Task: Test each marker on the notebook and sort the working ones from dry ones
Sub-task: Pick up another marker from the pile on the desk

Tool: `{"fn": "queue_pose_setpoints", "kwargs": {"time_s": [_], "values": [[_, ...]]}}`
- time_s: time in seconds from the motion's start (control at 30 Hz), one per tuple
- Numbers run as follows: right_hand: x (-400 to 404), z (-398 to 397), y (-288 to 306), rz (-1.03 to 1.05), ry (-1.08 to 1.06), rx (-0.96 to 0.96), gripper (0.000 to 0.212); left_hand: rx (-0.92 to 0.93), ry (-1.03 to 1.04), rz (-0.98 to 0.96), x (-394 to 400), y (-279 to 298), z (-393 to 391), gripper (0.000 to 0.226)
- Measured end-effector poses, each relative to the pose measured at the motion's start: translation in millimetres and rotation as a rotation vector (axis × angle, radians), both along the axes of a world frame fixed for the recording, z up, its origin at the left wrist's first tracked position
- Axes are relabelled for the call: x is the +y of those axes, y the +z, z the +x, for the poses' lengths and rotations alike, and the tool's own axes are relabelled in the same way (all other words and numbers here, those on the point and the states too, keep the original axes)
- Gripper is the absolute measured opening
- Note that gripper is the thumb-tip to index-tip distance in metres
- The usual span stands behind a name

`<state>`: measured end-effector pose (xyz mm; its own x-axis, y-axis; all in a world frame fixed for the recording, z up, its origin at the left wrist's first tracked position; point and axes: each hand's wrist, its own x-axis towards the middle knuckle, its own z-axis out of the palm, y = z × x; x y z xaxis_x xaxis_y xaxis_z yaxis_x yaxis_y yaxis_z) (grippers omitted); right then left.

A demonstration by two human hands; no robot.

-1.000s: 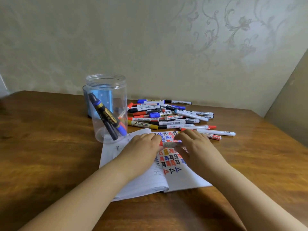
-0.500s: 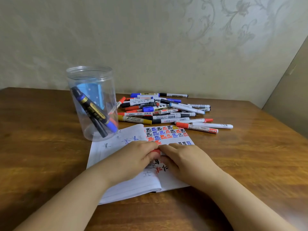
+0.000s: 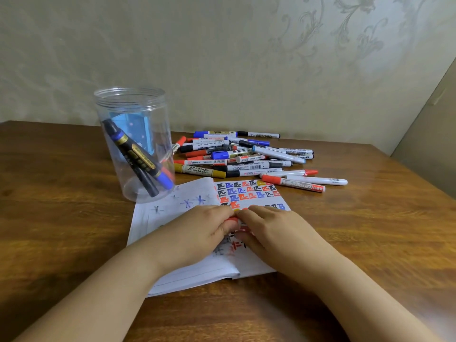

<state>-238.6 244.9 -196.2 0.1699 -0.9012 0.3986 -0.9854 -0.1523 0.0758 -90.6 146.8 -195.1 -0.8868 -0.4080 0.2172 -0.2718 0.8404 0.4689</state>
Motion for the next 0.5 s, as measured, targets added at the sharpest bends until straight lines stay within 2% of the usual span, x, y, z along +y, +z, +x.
{"fn": "queue_pose_setpoints", "kwargs": {"time_s": [0.1, 0.17, 0.37, 0.5], "values": [[-2.7, 3.6, -4.1, -0.023, 0.01, 0.073, 0.007, 0.002, 0.005, -0.018, 0.7, 0.6, 0.7, 0.022], [-3.2, 4.1, -8.2, -0.014, 0.026, 0.055, 0.012, -0.009, -0.002, -0.02, -0.4, 1.0, 2.8, 0.021], [-2.5, 3.2, -6.8, 0.035, 0.044, 0.001, 0.007, -0.025, -0.027, 0.036, -2.5, -0.2, 3.9, 0.025], [-2.2, 2.8, -5.2, 0.054, 0.046, -0.005, 0.015, -0.032, -0.017, 0.059, -1.6, 1.2, 4.2, 0.022]]}}
